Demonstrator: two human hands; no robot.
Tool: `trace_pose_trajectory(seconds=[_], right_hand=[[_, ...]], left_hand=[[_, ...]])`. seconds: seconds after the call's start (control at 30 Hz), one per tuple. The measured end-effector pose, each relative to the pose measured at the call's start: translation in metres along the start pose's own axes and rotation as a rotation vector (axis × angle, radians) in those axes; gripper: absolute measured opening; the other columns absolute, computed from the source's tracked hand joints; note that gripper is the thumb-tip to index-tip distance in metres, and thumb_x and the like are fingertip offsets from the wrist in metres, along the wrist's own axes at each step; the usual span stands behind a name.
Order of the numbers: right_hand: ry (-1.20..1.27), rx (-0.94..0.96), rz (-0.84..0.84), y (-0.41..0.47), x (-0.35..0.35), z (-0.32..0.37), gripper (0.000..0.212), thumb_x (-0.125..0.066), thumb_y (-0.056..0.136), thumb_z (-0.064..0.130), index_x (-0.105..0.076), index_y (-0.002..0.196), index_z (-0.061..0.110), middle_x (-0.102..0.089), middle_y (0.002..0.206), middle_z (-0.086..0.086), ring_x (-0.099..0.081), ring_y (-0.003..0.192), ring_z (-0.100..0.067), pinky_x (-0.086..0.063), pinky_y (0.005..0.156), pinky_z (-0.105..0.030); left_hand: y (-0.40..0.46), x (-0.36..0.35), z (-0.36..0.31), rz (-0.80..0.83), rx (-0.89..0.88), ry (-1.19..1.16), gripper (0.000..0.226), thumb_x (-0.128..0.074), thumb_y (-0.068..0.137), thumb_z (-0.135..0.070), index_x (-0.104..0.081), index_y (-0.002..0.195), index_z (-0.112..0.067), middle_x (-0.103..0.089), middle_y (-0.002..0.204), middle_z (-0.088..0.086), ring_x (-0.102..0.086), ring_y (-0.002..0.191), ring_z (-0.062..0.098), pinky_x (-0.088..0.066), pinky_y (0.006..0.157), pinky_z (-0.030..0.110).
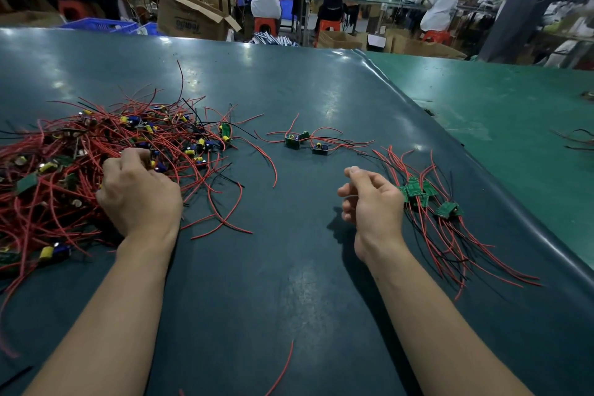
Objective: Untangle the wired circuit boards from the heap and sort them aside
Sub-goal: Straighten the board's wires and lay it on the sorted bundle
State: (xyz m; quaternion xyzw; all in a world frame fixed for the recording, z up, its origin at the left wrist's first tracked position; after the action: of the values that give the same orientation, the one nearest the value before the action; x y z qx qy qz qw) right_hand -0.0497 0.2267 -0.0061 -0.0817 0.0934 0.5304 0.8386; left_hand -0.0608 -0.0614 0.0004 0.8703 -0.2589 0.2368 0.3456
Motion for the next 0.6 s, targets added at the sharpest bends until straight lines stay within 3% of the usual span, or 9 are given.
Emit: trace_pose_trajectory(seconds=[0.2,0.3,0.4,0.5,0.6], right_hand=[[-0.101,0.051,0.050,-0.003,-0.005,-0.001,0.015,-0.062,0.094,0.018,-0.063,0.083,0.007,-0.060,0.050,0.002,-0.043,0.037,-0.009,-0.033,0.037,-0.018],[-0.148,0.090,0.070,-0.003,-0.008,-0.002,0.015,-0.061,0.094,0.017,-0.063,0.082,0.008,-0.060,0.049,0.002,-0.043,0.038,-0.008,-0.033,0.038,-0.018],[-0.213,0.126,0.091,-0.004,-0.011,-0.004,0.015,-0.062,0.094,0.017,-0.064,0.081,0.010,-0.060,0.050,0.002,-0.044,0.040,-0.008,-0.034,0.038,-0.018],[-0.239,0.143,0.101,-0.004,-0.011,-0.004,0.015,-0.062,0.094,0.017,-0.065,0.080,0.012,-0.061,0.050,0.002,-0.045,0.041,-0.008,-0.034,0.039,-0.018],[-0.234,0.145,0.105,-0.004,-0.011,-0.005,0.015,-0.062,0.094,0.016,-0.064,0.079,0.012,-0.061,0.050,0.002,-0.044,0.040,-0.008,-0.034,0.038,-0.017]], left_hand=[[-0.012,0.010,-0.011,-0.188,-0.138,0.066,0.025,-0.050,0.090,-0.026,-0.066,0.108,-0.018,-0.070,0.101,0.010,-0.046,0.105,0.035,-0.030,0.091,0.048],[-0.017,0.015,-0.021,-0.247,-0.227,0.036,0.025,-0.049,0.090,-0.025,-0.068,0.106,-0.021,-0.069,0.093,0.009,-0.049,0.097,0.034,-0.029,0.083,0.042],[-0.030,0.008,-0.035,-0.099,-0.355,0.016,0.021,-0.058,0.085,-0.018,-0.069,0.103,-0.016,-0.069,0.089,0.012,-0.054,0.089,0.037,-0.035,0.077,0.043],[-0.035,-0.007,-0.032,0.148,-0.277,0.143,0.023,-0.062,0.084,-0.020,-0.070,0.105,-0.015,-0.071,0.095,0.011,-0.054,0.098,0.037,-0.037,0.086,0.045],[-0.028,-0.010,-0.023,0.158,-0.206,0.147,0.023,-0.063,0.084,-0.026,-0.070,0.104,-0.017,-0.071,0.097,0.009,-0.051,0.103,0.036,-0.035,0.090,0.045]])
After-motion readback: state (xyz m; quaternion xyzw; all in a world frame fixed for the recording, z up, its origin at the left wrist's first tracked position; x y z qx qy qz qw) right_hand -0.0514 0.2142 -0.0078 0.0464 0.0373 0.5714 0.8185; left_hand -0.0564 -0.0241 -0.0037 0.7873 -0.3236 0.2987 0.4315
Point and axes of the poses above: each hand's wrist, its own y-axis towards the middle knuckle, its own x-axis out of the back of the hand, z = x × y, the point moved 3 cm from there along y, towards the middle knuckle
